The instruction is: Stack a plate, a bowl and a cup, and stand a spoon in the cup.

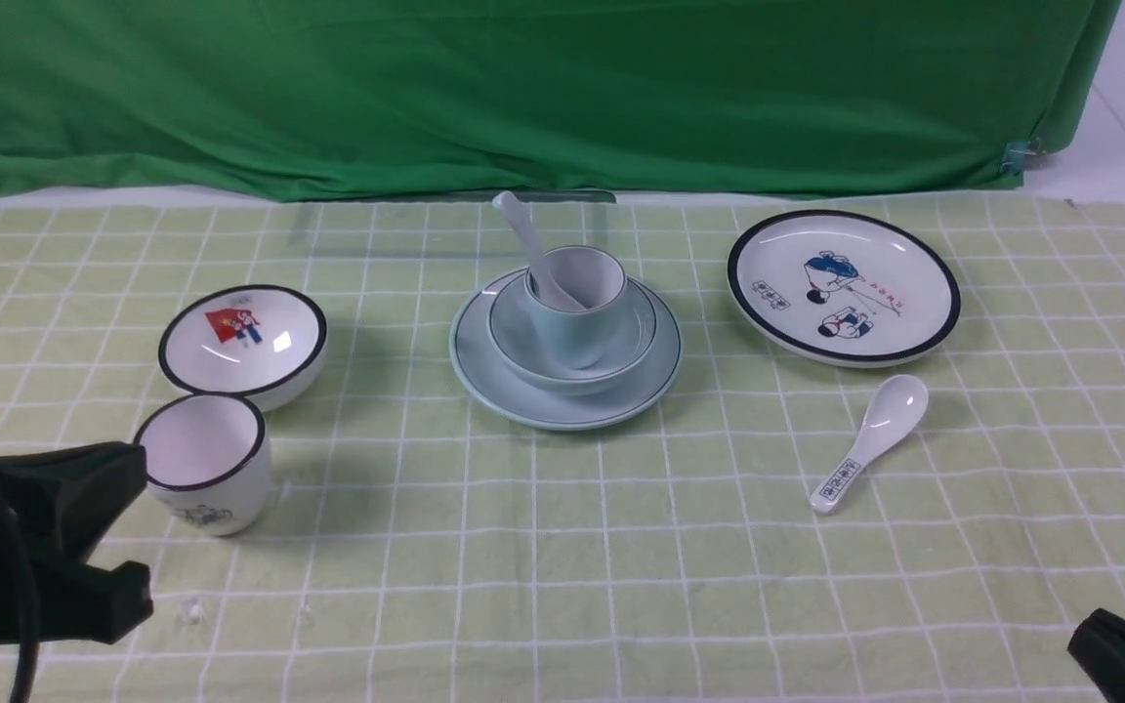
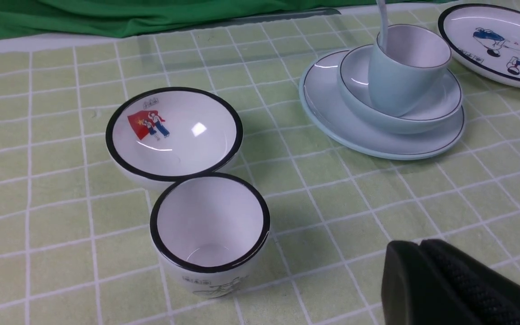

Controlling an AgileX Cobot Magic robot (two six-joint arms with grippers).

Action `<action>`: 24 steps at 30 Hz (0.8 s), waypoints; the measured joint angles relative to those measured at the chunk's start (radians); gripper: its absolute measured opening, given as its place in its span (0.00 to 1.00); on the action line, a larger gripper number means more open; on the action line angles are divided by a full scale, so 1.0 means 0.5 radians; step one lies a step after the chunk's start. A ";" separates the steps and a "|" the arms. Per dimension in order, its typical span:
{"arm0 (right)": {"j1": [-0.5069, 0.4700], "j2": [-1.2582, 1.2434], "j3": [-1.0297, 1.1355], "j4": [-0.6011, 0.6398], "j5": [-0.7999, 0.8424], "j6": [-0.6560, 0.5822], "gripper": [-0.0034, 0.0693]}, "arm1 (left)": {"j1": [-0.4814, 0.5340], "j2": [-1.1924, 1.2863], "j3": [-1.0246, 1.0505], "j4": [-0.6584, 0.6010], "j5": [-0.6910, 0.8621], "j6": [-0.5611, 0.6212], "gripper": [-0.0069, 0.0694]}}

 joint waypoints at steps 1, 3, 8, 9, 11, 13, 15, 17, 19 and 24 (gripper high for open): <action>-0.008 -0.016 0.000 0.004 -0.004 0.005 0.07 | 0.000 0.000 0.000 0.000 0.000 0.000 0.05; -0.154 -0.104 0.000 0.084 -0.049 0.040 0.06 | 0.000 0.000 0.000 0.000 -0.002 0.000 0.05; -0.488 -0.276 0.000 0.551 -0.083 -0.078 0.06 | 0.000 0.000 0.000 0.000 -0.002 0.000 0.05; -0.607 -0.326 0.000 0.722 -0.074 -0.193 0.06 | 0.000 0.000 0.000 0.000 -0.002 0.000 0.05; -0.663 -0.370 0.000 0.772 -0.054 -0.265 0.06 | 0.000 0.000 0.000 0.000 -0.002 0.000 0.05; -0.716 -0.477 0.000 0.831 0.067 -0.501 0.06 | 0.000 0.000 0.000 0.000 -0.002 0.000 0.05; -0.718 -0.505 0.000 0.843 0.142 -0.588 0.06 | 0.000 0.000 0.000 0.000 -0.004 0.000 0.05; -0.718 -0.517 0.000 0.857 0.361 -0.674 0.06 | 0.000 0.004 0.000 0.000 -0.002 0.000 0.05; -0.718 -0.518 0.000 0.859 0.544 -0.701 0.06 | 0.000 0.006 0.000 0.000 -0.004 0.000 0.05; -0.718 -0.517 0.000 0.865 0.870 -0.713 0.06 | 0.000 0.022 0.000 0.000 -0.004 0.000 0.05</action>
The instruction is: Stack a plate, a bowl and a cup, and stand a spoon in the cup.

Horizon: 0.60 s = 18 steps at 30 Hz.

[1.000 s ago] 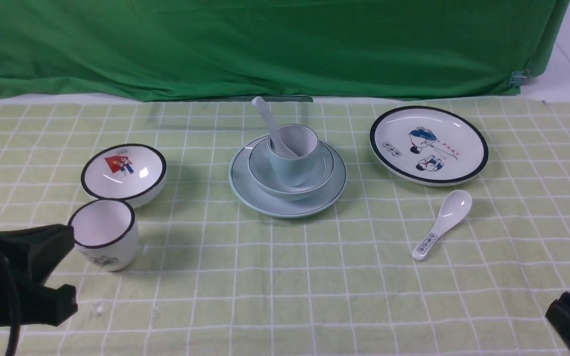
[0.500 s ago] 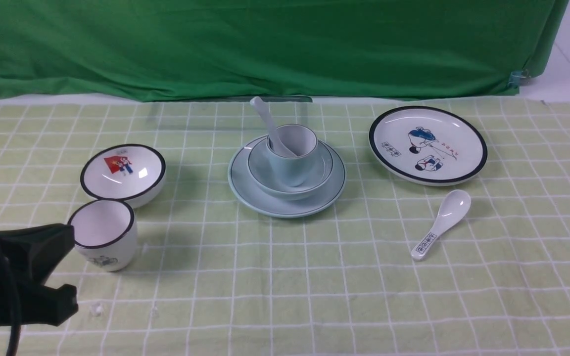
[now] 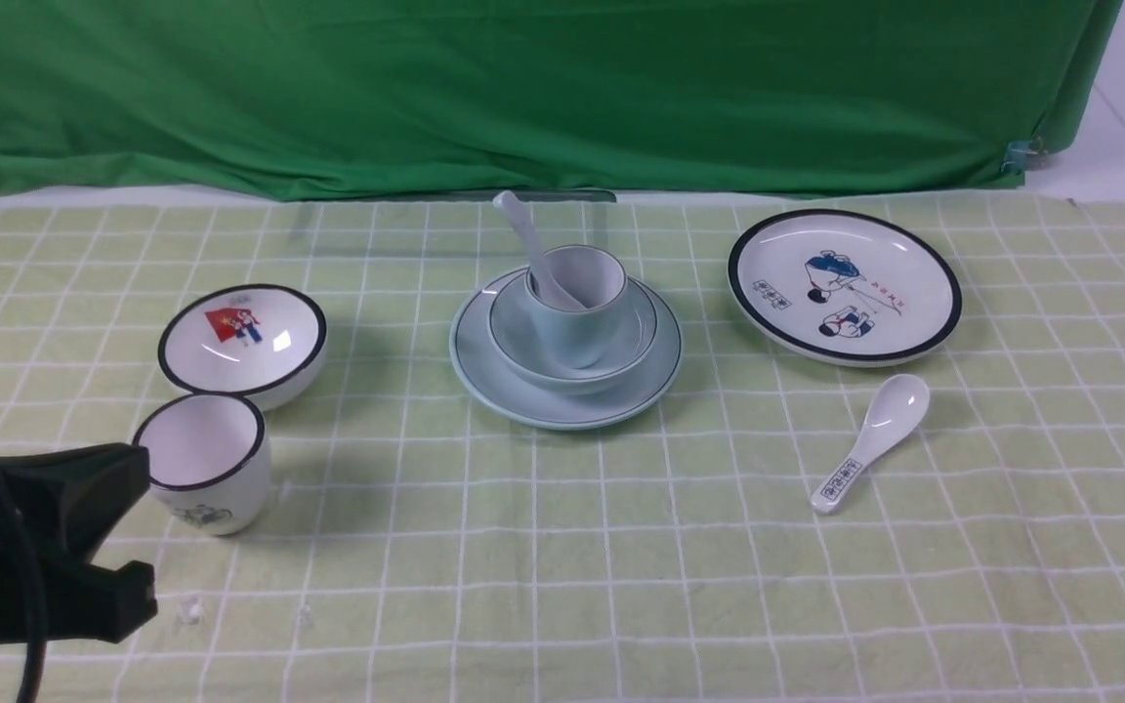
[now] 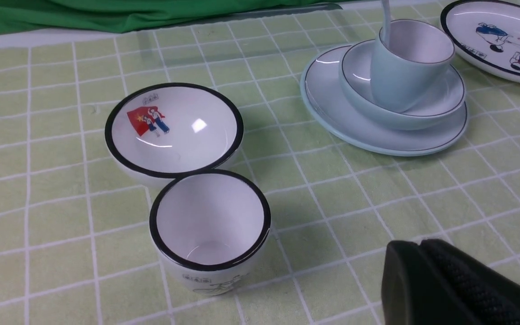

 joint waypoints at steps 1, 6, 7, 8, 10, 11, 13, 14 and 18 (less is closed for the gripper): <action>0.000 0.000 0.000 0.002 0.019 0.000 0.06 | 0.000 0.004 0.000 0.000 0.000 0.000 0.05; 0.000 0.000 0.000 0.002 0.035 -0.002 0.06 | 0.000 0.014 0.000 0.000 0.000 0.000 0.05; 0.000 0.000 0.000 0.002 0.035 -0.002 0.06 | 0.000 0.014 0.000 0.000 0.000 0.000 0.05; 0.000 0.000 0.000 0.002 0.035 -0.002 0.06 | 0.000 0.014 0.000 0.000 0.000 0.000 0.05; 0.000 0.000 0.000 0.002 0.035 -0.002 0.06 | 0.000 0.014 0.000 0.000 0.000 0.002 0.05; 0.000 0.000 0.000 0.002 0.035 -0.002 0.07 | 0.000 0.014 0.000 0.000 0.000 0.008 0.05; 0.000 0.000 0.000 0.002 0.036 -0.002 0.07 | 0.000 0.014 0.000 0.000 0.000 0.014 0.05; 0.000 0.000 0.000 0.002 0.036 -0.002 0.07 | 0.000 0.014 0.000 0.000 0.000 0.018 0.05; 0.000 0.000 0.000 0.002 0.036 -0.002 0.07 | 0.000 0.014 0.000 0.000 0.000 0.028 0.05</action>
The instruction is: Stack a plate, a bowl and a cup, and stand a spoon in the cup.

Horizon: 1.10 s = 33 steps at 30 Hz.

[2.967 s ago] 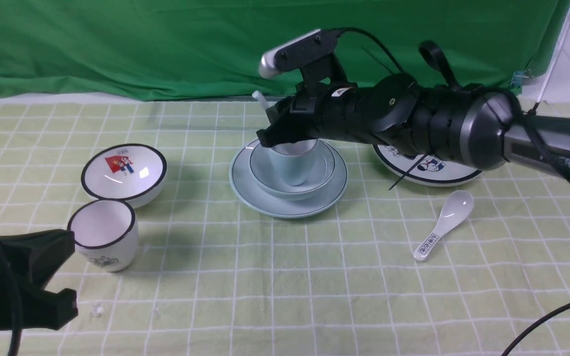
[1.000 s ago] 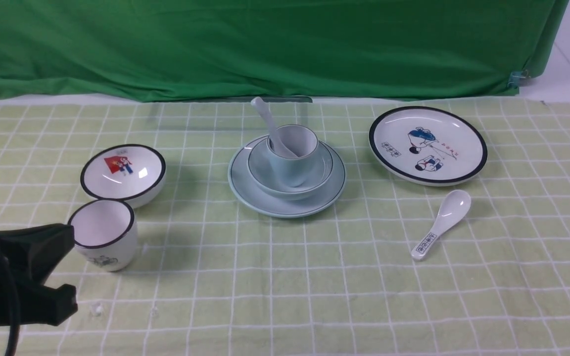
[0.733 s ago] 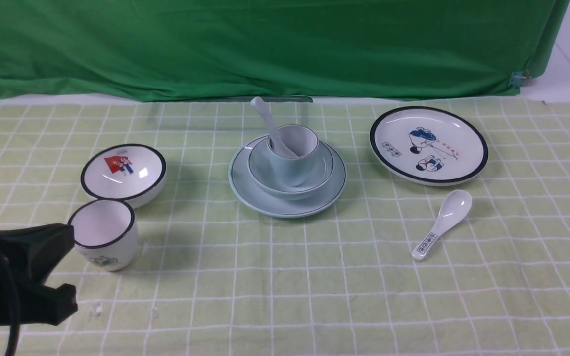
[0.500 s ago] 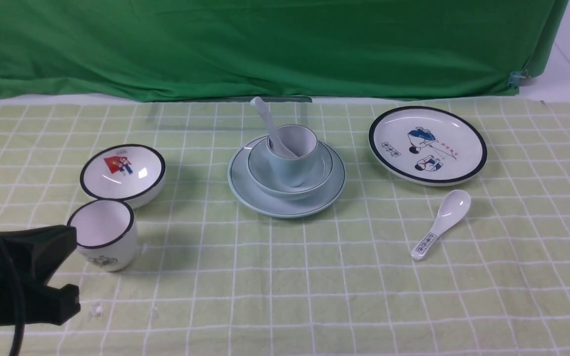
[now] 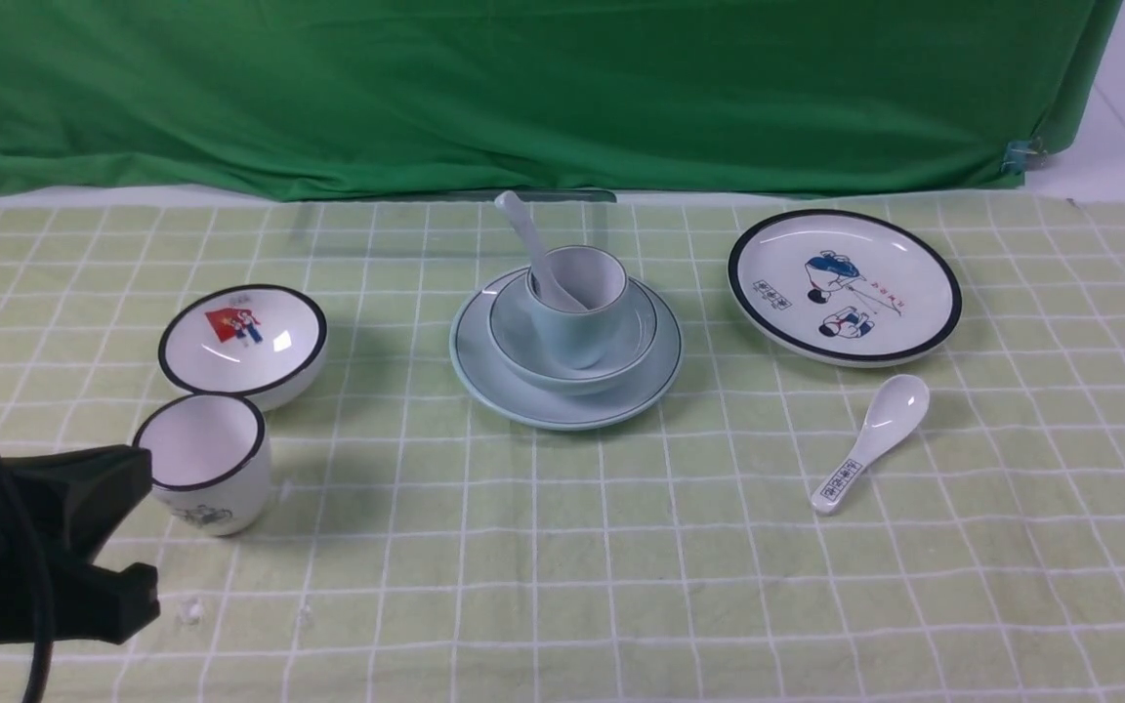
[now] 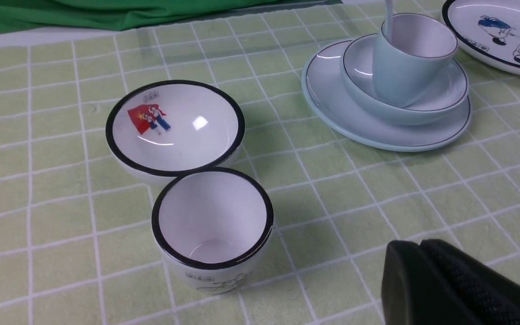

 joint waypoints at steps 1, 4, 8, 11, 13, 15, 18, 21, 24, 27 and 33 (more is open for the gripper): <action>0.000 0.000 0.000 0.000 0.000 0.000 0.07 | 0.000 0.000 0.000 0.000 0.000 0.000 0.05; 0.000 0.002 0.000 0.001 0.002 0.000 0.08 | 0.002 -0.064 0.075 0.007 -0.102 0.000 0.05; 0.000 0.002 0.000 0.002 0.002 0.000 0.10 | 0.036 -0.318 0.356 0.027 -0.455 0.003 0.05; 0.000 0.002 0.000 0.002 0.002 0.000 0.12 | 0.107 -0.570 0.614 0.104 -0.779 0.025 0.05; 0.000 0.002 0.000 0.002 0.002 0.000 0.13 | 0.174 -0.811 0.830 0.128 -0.990 0.035 0.05; 0.000 0.002 0.000 0.002 0.002 0.000 0.14 | 0.215 -1.036 0.895 0.140 -0.859 0.043 0.05; 0.000 0.003 0.000 0.002 0.002 0.000 0.16 | 0.243 -1.261 0.911 0.141 -0.529 0.047 0.05; 0.000 0.004 0.000 0.005 -0.003 0.000 0.16 | 0.250 -1.306 0.917 0.130 -0.336 0.006 0.05; 0.000 0.006 0.000 0.005 0.001 0.000 0.17 | 0.252 -1.313 0.919 0.095 -0.121 -0.107 0.05; 0.000 0.006 0.000 0.005 0.000 0.000 0.18 | 0.250 -1.313 0.919 0.094 -0.106 -0.094 0.05; 0.000 0.006 0.000 0.005 0.000 0.000 0.20 | 0.250 -1.313 0.919 0.089 -0.102 -0.036 0.05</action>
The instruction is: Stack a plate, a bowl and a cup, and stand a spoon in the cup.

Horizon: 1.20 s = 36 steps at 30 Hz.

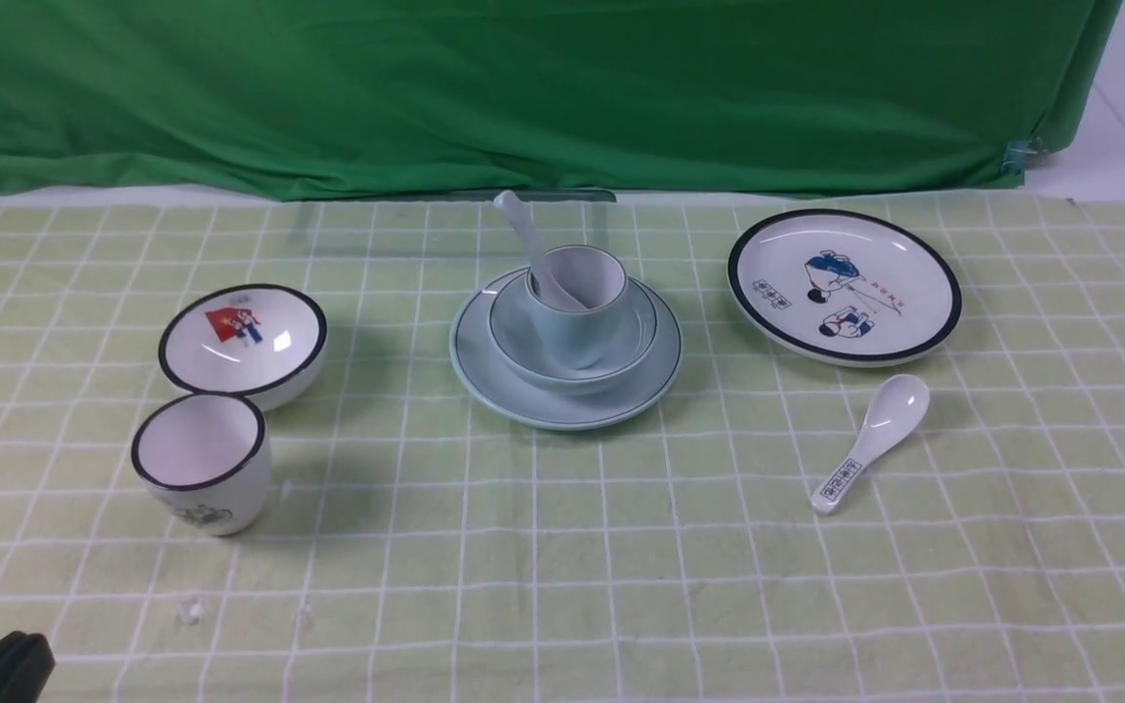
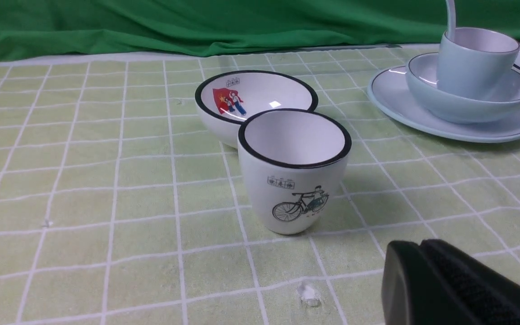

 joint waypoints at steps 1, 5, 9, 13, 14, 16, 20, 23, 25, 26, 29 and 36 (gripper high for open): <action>0.000 0.000 0.000 0.000 0.000 0.000 0.21 | 0.000 0.000 0.000 0.000 0.001 0.001 0.05; 0.000 0.000 0.000 0.000 0.000 0.000 0.22 | 0.000 0.000 0.000 0.000 0.001 0.002 0.05; 0.000 0.000 0.000 0.002 0.000 0.000 0.23 | 0.000 0.000 0.000 0.013 0.001 0.002 0.05; 0.000 0.000 0.000 0.002 0.000 0.000 0.24 | 0.000 0.000 0.000 0.024 0.001 0.002 0.05; 0.000 0.000 0.000 0.002 0.000 0.000 0.25 | 0.000 0.000 0.000 0.024 0.001 0.004 0.05; 0.000 0.000 0.000 0.002 0.000 0.000 0.25 | 0.000 0.000 0.000 0.026 0.001 0.004 0.05; 0.000 0.000 0.000 0.002 0.000 0.000 0.26 | 0.000 0.000 0.000 0.028 0.001 0.003 0.05; 0.000 0.000 0.000 0.002 0.000 0.000 0.27 | 0.000 0.000 0.000 0.028 0.001 0.003 0.05; 0.000 0.000 0.000 0.002 0.000 0.000 0.27 | 0.000 0.000 0.000 0.028 0.001 0.003 0.05; 0.000 0.000 0.000 0.002 0.000 0.000 0.28 | 0.000 0.000 0.000 0.028 0.001 0.003 0.05; 0.000 0.000 0.000 0.002 0.000 0.000 0.29 | 0.000 0.000 0.000 0.028 0.001 0.003 0.05; 0.000 0.000 0.000 0.002 0.000 0.000 0.31 | 0.000 0.000 0.000 0.028 0.001 0.003 0.05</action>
